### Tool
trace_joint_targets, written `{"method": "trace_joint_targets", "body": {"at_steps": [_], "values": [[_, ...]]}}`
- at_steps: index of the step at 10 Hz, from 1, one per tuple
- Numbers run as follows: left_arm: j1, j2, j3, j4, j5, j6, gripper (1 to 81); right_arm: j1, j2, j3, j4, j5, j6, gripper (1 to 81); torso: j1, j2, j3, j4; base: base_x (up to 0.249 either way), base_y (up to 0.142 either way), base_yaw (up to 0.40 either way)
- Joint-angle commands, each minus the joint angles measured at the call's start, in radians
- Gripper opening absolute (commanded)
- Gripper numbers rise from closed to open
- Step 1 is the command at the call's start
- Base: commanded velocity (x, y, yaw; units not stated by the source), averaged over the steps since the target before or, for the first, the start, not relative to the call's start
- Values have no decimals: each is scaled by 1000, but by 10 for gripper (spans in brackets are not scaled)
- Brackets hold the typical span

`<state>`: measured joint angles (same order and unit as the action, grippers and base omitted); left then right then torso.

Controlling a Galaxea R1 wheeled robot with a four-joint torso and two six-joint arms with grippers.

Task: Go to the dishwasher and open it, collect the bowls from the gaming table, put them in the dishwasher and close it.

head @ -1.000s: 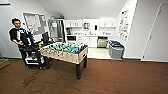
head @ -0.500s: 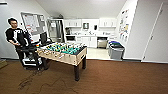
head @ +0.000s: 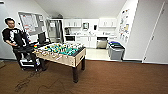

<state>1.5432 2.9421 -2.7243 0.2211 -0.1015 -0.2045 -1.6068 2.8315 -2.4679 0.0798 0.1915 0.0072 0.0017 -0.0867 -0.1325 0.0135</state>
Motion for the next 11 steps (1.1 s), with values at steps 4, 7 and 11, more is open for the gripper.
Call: {"method": "trace_joint_targets", "body": {"at_steps": [4,7,11], "values": [[-41,-14,-5,3,49,8,10,37,-10,8,-17,-49,-3,10,0,0,0,0,132,0,0],[-41,-14,-5,6,49,8,10,37,-8,8,-17,-49,-4,10,0,0,0,0,133,0,0],[-41,-14,-5,7,49,8,10,40,-8,8,-21,-49,-3,10,0,0,0,0,141,0,0]]}}
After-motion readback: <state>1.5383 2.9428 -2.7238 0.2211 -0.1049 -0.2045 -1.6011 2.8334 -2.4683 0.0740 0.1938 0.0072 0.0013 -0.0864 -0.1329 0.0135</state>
